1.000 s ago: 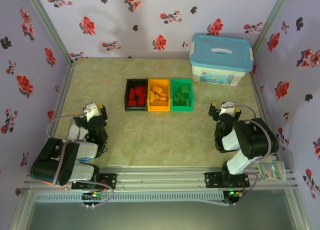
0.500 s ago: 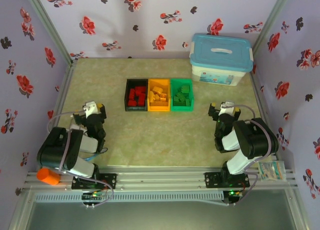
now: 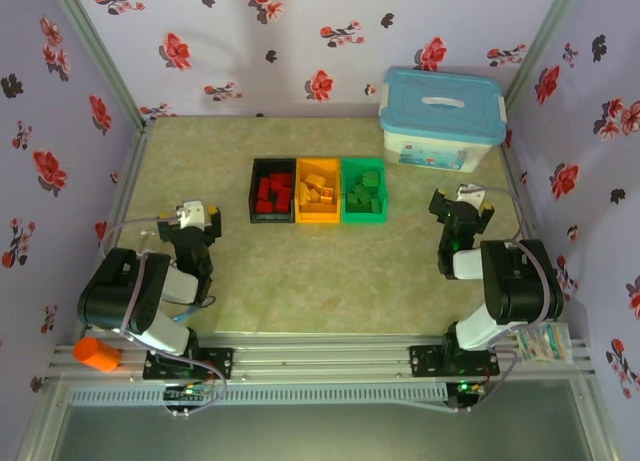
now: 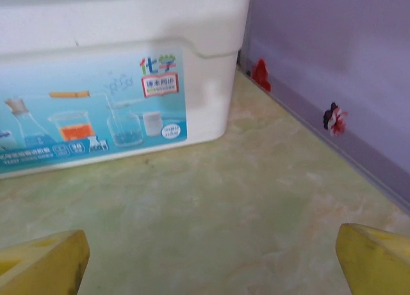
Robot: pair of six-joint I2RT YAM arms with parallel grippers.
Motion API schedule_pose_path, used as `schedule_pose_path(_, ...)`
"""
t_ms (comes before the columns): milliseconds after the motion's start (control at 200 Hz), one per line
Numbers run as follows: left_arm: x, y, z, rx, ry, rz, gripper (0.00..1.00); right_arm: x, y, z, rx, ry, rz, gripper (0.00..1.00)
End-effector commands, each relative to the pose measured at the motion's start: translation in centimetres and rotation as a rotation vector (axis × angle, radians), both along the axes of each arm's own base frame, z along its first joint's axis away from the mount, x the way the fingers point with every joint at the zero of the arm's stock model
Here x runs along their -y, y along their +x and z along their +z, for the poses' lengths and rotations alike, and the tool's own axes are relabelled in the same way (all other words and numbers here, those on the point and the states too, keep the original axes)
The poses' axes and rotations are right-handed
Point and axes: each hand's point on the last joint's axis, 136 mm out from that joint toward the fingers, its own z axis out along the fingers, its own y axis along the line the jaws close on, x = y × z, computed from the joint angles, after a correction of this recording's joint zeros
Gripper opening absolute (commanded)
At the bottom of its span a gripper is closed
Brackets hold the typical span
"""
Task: Sort the legos into containers by color
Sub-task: Reset both arms
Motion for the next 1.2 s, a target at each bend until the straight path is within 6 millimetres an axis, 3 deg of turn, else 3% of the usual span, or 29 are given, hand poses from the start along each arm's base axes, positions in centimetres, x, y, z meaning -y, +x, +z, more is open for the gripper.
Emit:
schedule_pose_path(0,0.4,0.6,1.1,0.037,0.015,-0.016,1.00,-0.5,-0.6,-1.3,-0.051,0.031,0.010,0.99)
schedule_pose_path(380,-0.2,0.8,0.9,0.026,-0.007,-0.013,1.00,-1.3,-1.3,-0.8,-0.011,-0.029,0.012,0.99)
schedule_pose_path(470,-0.7,1.6,0.3,-0.012,-0.071,-0.028,1.00,-1.3,-1.3,-0.9,-0.015,-0.028,0.010,1.00)
schedule_pose_path(500,-0.9,2.0,-1.1,-0.060,-0.100,-0.040,1.00,-1.3,-1.3,-0.9,-0.015,-0.028,0.010,0.99)
schedule_pose_path(530,-1.8,2.7,-1.0,-0.043,-0.094,-0.014,1.00,-1.2,-1.3,-0.9,-0.016,-0.028,0.008,0.99)
schedule_pose_path(615,-1.8,3.7,-1.3,-0.115,-0.128,-0.015,1.00,-1.3,-1.2,-0.9,-0.021,-0.026,0.009,0.99)
schedule_pose_path(1195,-2.7,3.8,-1.4,-0.113,-0.182,-0.004,1.00,-0.4,-0.4,-1.5,-0.058,0.037,0.012,0.99)
